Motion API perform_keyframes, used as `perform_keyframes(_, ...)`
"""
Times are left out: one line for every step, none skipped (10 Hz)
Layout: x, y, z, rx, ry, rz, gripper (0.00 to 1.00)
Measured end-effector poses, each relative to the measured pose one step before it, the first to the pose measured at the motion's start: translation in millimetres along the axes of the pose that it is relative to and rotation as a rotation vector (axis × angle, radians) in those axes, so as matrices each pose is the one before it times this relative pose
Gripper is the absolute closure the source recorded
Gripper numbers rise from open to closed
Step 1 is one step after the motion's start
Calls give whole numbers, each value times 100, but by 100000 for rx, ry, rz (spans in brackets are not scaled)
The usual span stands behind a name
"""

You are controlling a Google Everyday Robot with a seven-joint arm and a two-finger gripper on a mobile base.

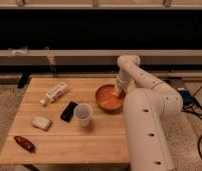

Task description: Drag the ceramic bowl in a circle

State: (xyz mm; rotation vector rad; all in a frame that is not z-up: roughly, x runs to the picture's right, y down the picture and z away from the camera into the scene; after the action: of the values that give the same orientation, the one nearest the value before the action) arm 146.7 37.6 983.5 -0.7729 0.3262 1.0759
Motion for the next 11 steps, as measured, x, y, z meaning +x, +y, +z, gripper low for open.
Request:
perform_keyframes(25,-142,-130,185,-170,61,100)
perform_keyframes(-59,-22,-84,386,-362,-190,100)
perform_keyframes(-136,-19,-549,1246,-2288,-42,100)
perform_keyframes(-85,-251,-957,1650,-2429,492,100)
perform_keyframes(30,-642,-2195,3502,-3279,1212,100)
perform_keyframes(319,-646,-1191,2248,-1164,763,100)
perform_keyframes(529,-874,-1001,2306,-529,997,100)
perform_keyframes(715,-810,-478,2135,274,717,100)
perform_keyframes(1227,-1054,-539,2840,892,436,100)
perform_keyframes(1240,-769,-172,2056,1506,258,100)
perform_keyframes(1351,-459,-143,2122,2027,-1,100)
